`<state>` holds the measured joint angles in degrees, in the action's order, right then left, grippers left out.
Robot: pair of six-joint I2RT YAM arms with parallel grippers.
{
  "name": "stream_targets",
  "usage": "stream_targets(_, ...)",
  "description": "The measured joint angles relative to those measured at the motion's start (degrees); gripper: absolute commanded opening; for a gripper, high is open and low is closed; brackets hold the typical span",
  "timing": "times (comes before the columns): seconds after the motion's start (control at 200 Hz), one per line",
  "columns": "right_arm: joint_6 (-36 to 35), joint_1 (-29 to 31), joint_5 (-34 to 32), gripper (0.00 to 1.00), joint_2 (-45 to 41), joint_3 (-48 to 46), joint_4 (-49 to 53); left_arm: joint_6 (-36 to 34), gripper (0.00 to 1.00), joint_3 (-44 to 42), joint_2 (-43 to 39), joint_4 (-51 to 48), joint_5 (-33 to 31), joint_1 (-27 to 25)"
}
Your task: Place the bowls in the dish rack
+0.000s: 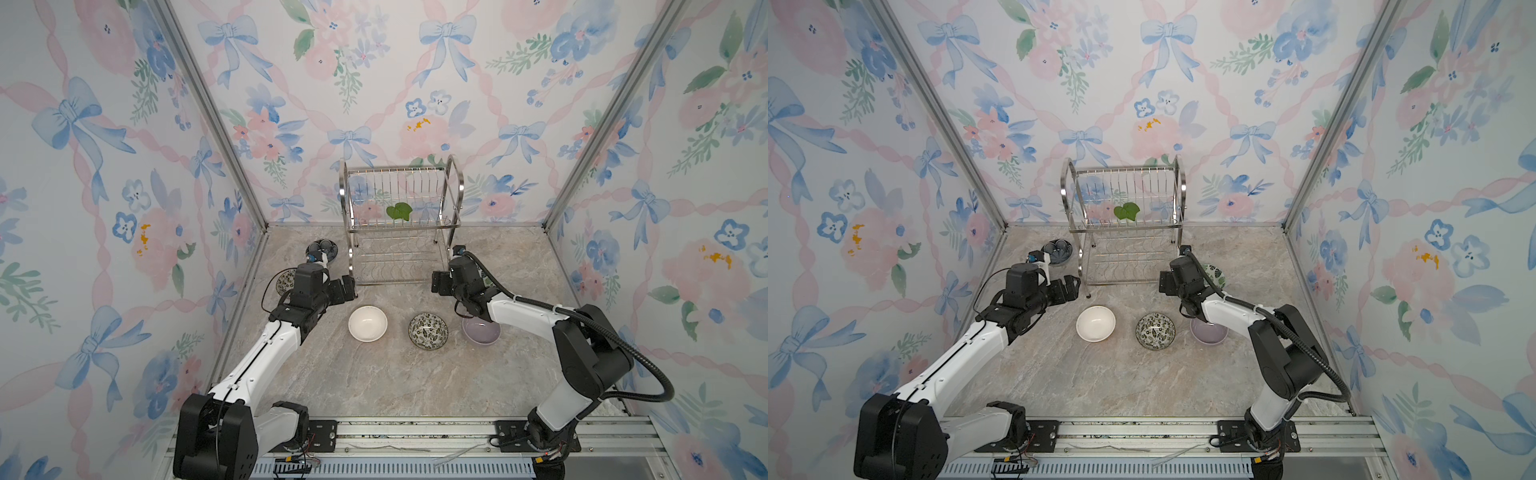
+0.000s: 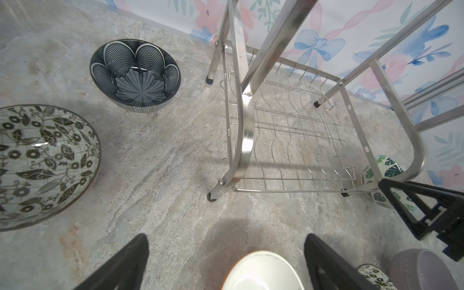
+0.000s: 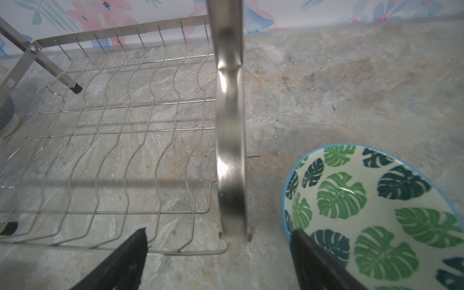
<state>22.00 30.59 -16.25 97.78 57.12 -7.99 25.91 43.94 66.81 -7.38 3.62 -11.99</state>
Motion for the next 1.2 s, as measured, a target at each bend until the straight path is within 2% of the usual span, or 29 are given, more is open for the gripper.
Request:
stream_targets(0.185,0.96,-0.68,-0.13,0.54,3.23,1.38,-2.51,0.02,0.98,0.0,0.0,0.0,1.05,-0.02)
stream_targets(0.27,1.25,-0.57,-0.92,0.38,3.82,1.64,-3.21,0.02,0.98,0.11,0.07,0.0,1.62,-0.04)
stream_targets(0.415,1.88,-0.22,-3.41,0.23,4.63,3.15,-3.37,0.02,0.98,0.37,0.22,0.0,2.01,-0.04)
stream_targets(0.685,-0.61,-0.11,-7.61,0.17,8.63,8.2,-2.25,0.02,0.98,0.44,0.22,0.0,1.73,-0.04)
stream_targets(0.745,-1.07,-0.17,-7.76,0.18,9.2,9.01,-2.03,0.02,0.98,0.44,0.22,0.0,1.53,-0.04)
stream_targets(0.815,-1.2,-0.26,-7.56,0.24,9.4,9.64,-1.42,0.02,0.98,0.44,0.22,-0.02,1.33,-0.04)
stream_targets(0.965,-0.79,-0.74,-5.53,0.44,9.4,9.66,-1.49,0.02,0.98,0.44,0.22,0.0,0.74,-0.04)
stream_targets(1.145,-2.62,-0.85,-3.85,0.74,8.66,9.49,-1.05,0.02,0.98,0.44,0.11,0.0,-0.42,0.0)
stream_targets(1.2,-3.08,-0.85,-3.61,0.8,7.45,9.11,-0.68,0.02,0.98,0.44,-0.02,0.0,-0.98,0.04)
